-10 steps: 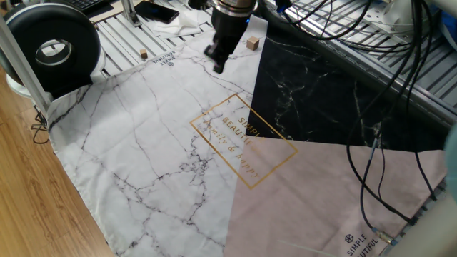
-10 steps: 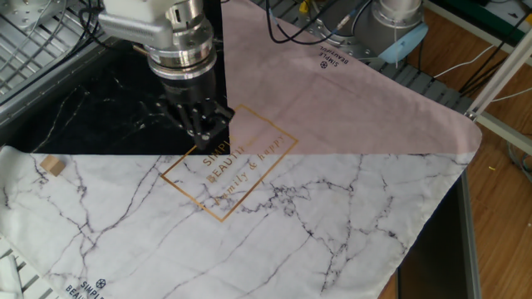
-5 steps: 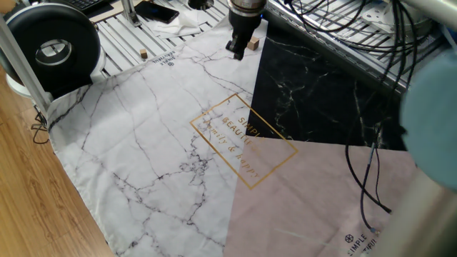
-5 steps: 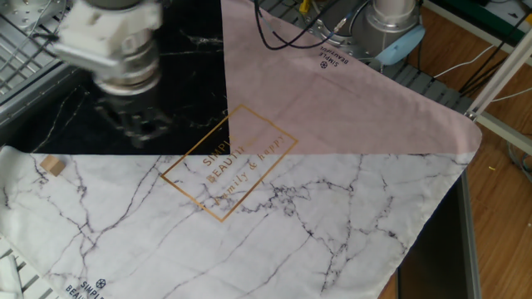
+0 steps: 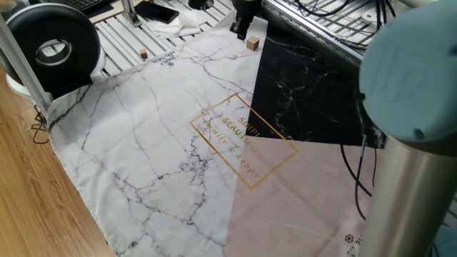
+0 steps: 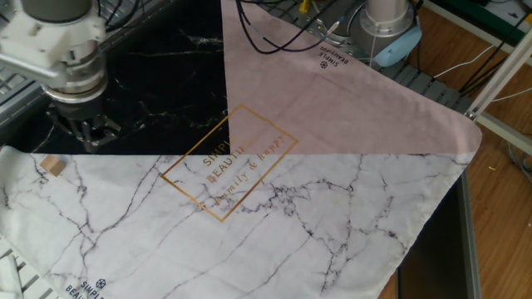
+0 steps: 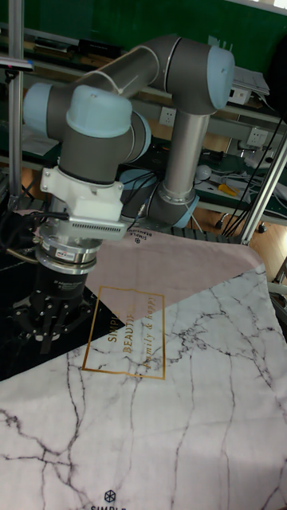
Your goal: Pick up the small block on the left and move it to the right
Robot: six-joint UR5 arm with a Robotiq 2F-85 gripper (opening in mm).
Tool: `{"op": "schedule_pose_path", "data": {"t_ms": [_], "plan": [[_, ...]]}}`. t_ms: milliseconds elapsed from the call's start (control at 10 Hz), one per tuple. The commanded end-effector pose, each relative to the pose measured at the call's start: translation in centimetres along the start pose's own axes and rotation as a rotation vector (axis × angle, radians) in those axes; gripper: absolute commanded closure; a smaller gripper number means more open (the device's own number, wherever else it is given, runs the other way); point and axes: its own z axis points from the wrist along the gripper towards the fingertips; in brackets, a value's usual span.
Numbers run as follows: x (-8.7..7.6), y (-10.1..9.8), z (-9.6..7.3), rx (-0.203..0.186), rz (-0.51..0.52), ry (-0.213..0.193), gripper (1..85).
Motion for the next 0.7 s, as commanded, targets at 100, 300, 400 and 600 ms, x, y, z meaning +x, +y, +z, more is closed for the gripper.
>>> {"op": "schedule_pose_path", "data": {"t_ms": [100,300,400,600], "plan": [[0.7,-2.0,0.1,0.038,0.052,0.04,84.7],[0.3,1.2,0.1,-0.085,0.123,0.031,84.7],[0.4,1.2,0.1,-0.083,0.118,0.034,84.3],[-2.6,-3.7,1.0,0.085,0.101,-0.076,81.7]]}}
